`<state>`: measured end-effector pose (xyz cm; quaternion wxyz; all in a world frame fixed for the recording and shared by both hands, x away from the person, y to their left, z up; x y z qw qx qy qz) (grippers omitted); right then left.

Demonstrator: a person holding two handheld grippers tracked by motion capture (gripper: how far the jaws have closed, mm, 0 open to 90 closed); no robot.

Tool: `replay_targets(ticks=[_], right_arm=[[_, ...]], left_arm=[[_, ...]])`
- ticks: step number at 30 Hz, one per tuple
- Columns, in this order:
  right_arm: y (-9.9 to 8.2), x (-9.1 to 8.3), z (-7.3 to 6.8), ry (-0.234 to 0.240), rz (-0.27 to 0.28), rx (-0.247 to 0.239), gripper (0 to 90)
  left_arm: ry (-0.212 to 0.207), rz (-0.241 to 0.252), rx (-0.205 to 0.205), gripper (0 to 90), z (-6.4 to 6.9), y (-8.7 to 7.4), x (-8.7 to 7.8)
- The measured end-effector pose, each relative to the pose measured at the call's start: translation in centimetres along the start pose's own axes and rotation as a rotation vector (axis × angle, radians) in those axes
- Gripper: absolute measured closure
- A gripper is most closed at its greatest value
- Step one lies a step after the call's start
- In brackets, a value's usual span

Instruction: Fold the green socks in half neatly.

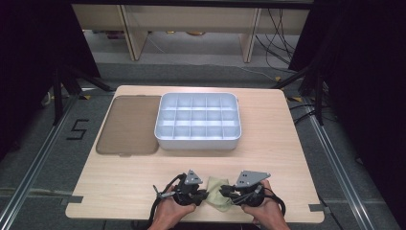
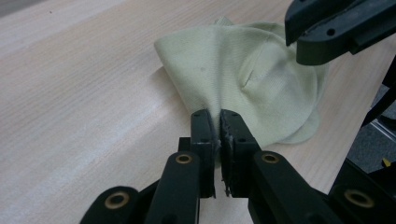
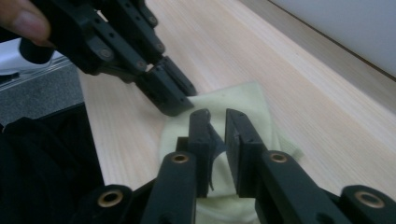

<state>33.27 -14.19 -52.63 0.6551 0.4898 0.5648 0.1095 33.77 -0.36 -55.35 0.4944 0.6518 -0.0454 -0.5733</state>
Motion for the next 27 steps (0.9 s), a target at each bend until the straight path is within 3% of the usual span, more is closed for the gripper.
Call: replay_targets(ticks=[2,4,8,11,12,16,18,21,25,27], right_arm=[[0.0,0.1,-0.2,0.006,0.001,-0.006,84.1],[0.0,0.5,-0.8,0.021,0.000,-0.021,87.0],[0.1,1.2,-1.3,0.036,0.009,-0.027,88.5],[-0.1,2.1,-1.8,0.042,-0.020,-0.025,88.9],[-0.3,2.7,-1.8,0.053,-0.040,-0.049,89.0],[-0.8,3.5,-2.0,0.067,-0.061,-0.027,89.1],[-1.1,4.0,-2.0,0.065,-0.086,-0.041,89.7],[-1.0,4.2,-1.9,0.065,-0.073,-0.039,89.7],[-0.3,3.3,-1.1,0.033,-0.033,-0.007,89.7],[0.4,2.3,0.6,-0.032,0.003,0.016,89.7]], left_arm=[[0.006,0.003,-0.014,84.2,0.0,0.0,0.0],[0.020,0.008,0.023,84.2,-0.3,0.2,-0.4],[0.025,0.012,0.013,84.3,-0.4,0.4,-0.7],[0.031,0.017,0.013,84.3,-0.4,0.4,-0.7],[0.032,0.019,0.021,84.3,-0.4,0.5,-0.8],[0.037,0.020,0.033,84.3,-0.5,0.6,-1.0],[0.049,0.020,0.043,84.4,-0.4,0.6,-1.1],[0.053,0.018,0.067,84.3,-0.3,0.6,-1.2],[0.067,0.019,0.091,84.3,0.0,0.8,-1.4],[0.078,0.020,0.106,84.3,0.2,1.0,-1.4]])
Point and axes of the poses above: each handheld gripper's, and its own axes: x roughly forward along the jaws, y roughly out of its top, z roughly to its right, the point moved 7 cm from there along x, roughly forward along the jaws, and after that the axes turned 4 degrees about x, right-handed, at the moved point
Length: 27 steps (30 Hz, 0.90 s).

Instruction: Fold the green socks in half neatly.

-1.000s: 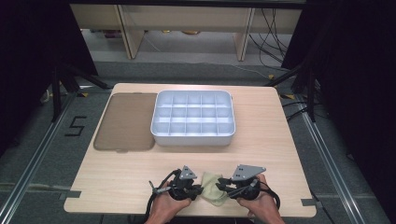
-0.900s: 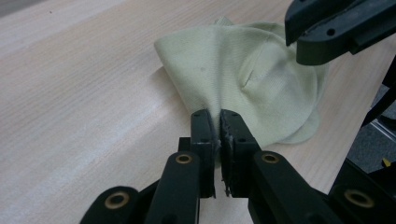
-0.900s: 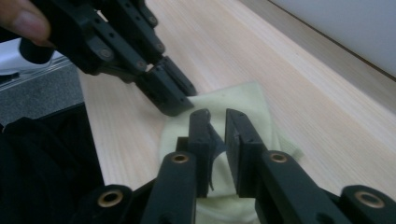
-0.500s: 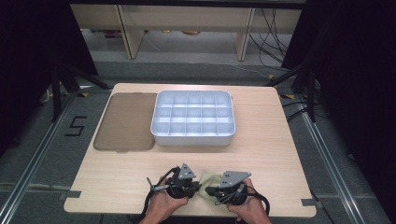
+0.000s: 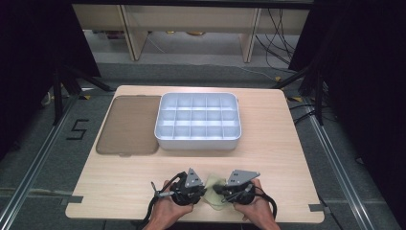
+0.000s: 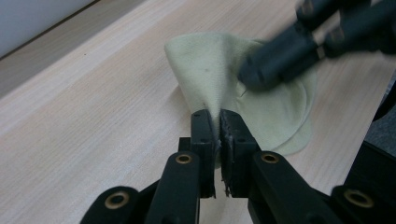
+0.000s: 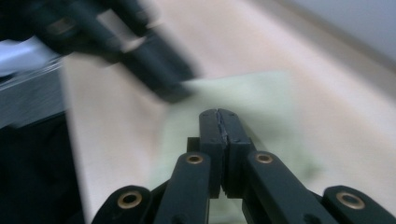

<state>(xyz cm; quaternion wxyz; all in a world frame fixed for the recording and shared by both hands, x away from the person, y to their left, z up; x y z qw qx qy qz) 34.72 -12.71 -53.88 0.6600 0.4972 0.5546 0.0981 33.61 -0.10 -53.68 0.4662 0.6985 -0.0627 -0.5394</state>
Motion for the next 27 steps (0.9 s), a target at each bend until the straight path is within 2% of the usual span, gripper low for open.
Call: replay_targets(ticks=[1,2,4,5,7,9,11,14,15,16,17,19,22,24,27], right_arm=[[0.1,0.0,0.6,-0.022,0.003,-0.011,89.7],[-0.1,-0.1,1.1,-0.044,-0.010,-0.002,89.7],[-0.3,-0.1,1.5,-0.051,-0.026,0.007,89.7],[-0.8,0.3,1.8,-0.055,-0.049,0.013,89.7],[-1.0,0.6,1.9,-0.064,-0.054,0.011,89.8],[-0.9,0.4,2.1,-0.075,-0.057,-0.002,89.8],[-0.9,0.3,2.3,-0.082,-0.054,-0.001,89.7],[-1.0,-0.1,2.9,-0.093,-0.050,0.018,89.7],[-0.9,-0.4,3.1,-0.096,-0.033,0.026,89.7],[-0.7,-0.6,3.1,-0.090,-0.025,0.026,89.5],[-0.6,-0.9,2.9,-0.087,-0.019,0.037,89.5],[-0.2,-1.6,2.6,-0.080,0.005,0.018,89.2],[-0.4,-2.3,2.1,-0.065,0.004,0.023,88.9],[-1.0,-3.0,1.5,-0.042,-0.006,0.026,88.8],[-1.7,-3.1,1.1,-0.023,-0.025,0.033,88.6]], left_arm=[[0.000,0.002,-0.005,84.3,0.1,0.1,0.0],[0.008,-0.006,0.019,84.3,0.0,0.1,-0.1],[0.006,0.000,0.015,84.3,0.2,0.2,-0.1],[0.012,0.000,0.026,84.3,0.3,0.3,-0.1],[0.014,0.000,0.040,84.4,0.5,0.4,-0.1],[0.016,0.003,0.043,84.4,0.6,0.5,-0.1],[0.022,-0.002,0.067,84.3,0.6,0.5,-0.1],[0.025,0.000,0.062,84.3,0.6,0.5,-0.1],[0.027,-0.004,0.063,84.3,0.6,0.5,0.0],[0.024,-0.005,0.048,84.3,0.6,0.4,0.0],[0.033,-0.009,0.058,84.3,0.4,0.4,0.0],[0.028,-0.001,0.062,84.3,0.4,0.4,0.1],[0.030,-0.006,0.063,84.3,0.3,0.4,0.0],[0.030,-0.002,0.050,84.3,0.3,0.4,-0.1],[0.024,0.010,0.040,84.3,0.4,0.6,-0.2]])
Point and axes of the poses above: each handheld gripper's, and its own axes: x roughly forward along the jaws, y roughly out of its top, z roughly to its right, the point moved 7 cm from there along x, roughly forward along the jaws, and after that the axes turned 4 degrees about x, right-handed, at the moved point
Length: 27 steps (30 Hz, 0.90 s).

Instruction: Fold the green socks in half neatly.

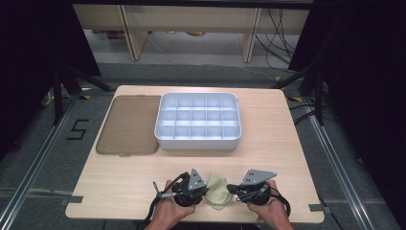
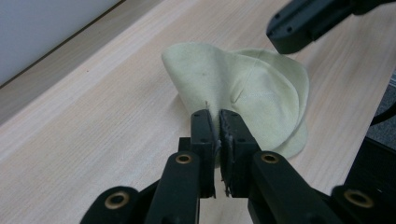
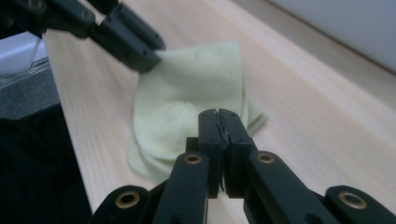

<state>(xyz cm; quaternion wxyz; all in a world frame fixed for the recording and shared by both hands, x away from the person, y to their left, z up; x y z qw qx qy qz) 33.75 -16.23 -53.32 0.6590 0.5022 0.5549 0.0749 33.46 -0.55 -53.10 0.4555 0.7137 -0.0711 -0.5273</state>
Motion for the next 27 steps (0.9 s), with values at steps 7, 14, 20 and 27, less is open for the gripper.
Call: replay_targets(ticks=[7,14,20,27], right_arm=[[-1.3,1.1,0.3,-0.009,-0.080,0.002,88.5],[-1.3,1.2,0.6,0.000,-0.082,0.015,88.5],[-1.3,1.3,0.7,0.016,-0.077,0.026,88.5],[-1.3,1.3,0.7,0.010,-0.071,0.033,88.5]], left_arm=[[-0.001,0.008,0.025,84.2,0.5,0.4,-0.2],[-0.017,0.038,0.046,84.2,1.3,0.9,-0.3],[-0.033,0.049,0.061,84.1,2.1,1.3,-0.4],[-0.038,0.043,0.080,83.9,2.8,1.4,0.1]])
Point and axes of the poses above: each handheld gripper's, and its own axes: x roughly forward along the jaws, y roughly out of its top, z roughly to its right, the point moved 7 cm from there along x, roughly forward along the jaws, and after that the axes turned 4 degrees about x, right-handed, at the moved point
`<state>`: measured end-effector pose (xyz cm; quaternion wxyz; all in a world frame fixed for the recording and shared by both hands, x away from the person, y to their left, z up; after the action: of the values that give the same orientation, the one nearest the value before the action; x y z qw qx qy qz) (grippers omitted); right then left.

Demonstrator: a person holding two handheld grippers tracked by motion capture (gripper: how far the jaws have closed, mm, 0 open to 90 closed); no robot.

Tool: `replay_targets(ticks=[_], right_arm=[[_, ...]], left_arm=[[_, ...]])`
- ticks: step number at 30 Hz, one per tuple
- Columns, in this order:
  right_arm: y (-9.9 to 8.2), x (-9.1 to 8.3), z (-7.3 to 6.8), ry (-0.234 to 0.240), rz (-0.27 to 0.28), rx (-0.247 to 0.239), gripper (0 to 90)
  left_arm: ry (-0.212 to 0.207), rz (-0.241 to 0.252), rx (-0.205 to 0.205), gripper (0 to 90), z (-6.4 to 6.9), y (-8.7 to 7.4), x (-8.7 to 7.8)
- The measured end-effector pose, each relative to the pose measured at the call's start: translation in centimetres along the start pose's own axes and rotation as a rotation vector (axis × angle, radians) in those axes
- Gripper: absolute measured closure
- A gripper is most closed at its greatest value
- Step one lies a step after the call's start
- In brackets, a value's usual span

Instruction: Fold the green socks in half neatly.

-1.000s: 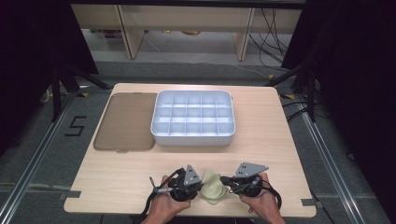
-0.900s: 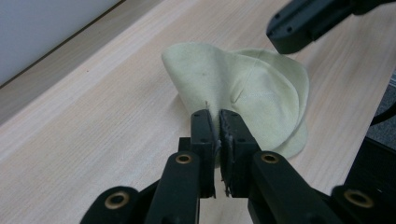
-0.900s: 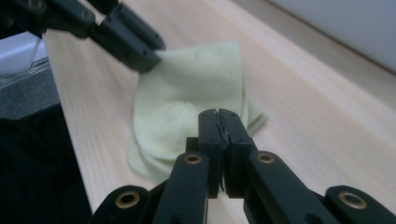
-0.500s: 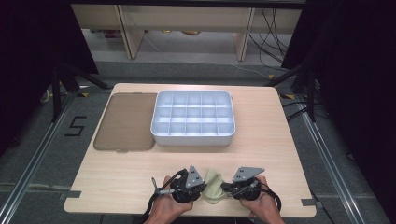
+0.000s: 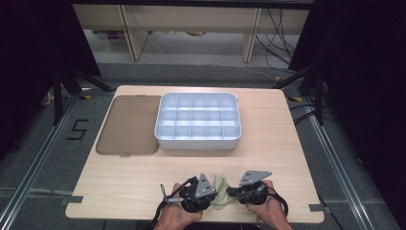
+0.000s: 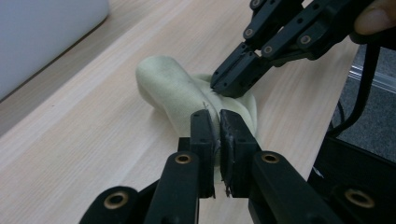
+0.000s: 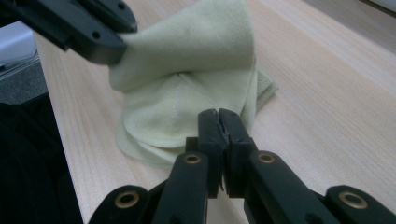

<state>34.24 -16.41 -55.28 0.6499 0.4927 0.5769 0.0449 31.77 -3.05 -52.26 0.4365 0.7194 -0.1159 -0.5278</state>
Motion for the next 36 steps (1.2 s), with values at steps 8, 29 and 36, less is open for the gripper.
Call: replay_targets(ticks=[8,29,36], right_arm=[[0.0,0.0,0.1,0.009,0.001,0.015,88.4],[3.0,-3.1,0.9,-0.011,0.170,0.031,87.4],[4.1,-1.5,-0.4,0.042,0.151,-0.018,87.4]], left_arm=[[-0.036,0.011,0.022,83.9,1.4,0.7,1.0],[-0.061,-0.027,0.059,83.2,2.6,0.2,3.6],[-0.057,-0.034,0.081,83.1,2.4,0.1,3.5]])
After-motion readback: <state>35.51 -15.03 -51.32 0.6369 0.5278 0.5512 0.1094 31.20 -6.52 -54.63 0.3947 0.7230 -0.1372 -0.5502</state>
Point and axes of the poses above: each handheld gripper's, and its own axes: x roughly forward along the jaws, y roughly out of its top, z roughly to its right, the point moved 7 cm from there along x, roughly forward along the jaws, and after that the axes turned 4 degrees about x, right-handed, at the moved point
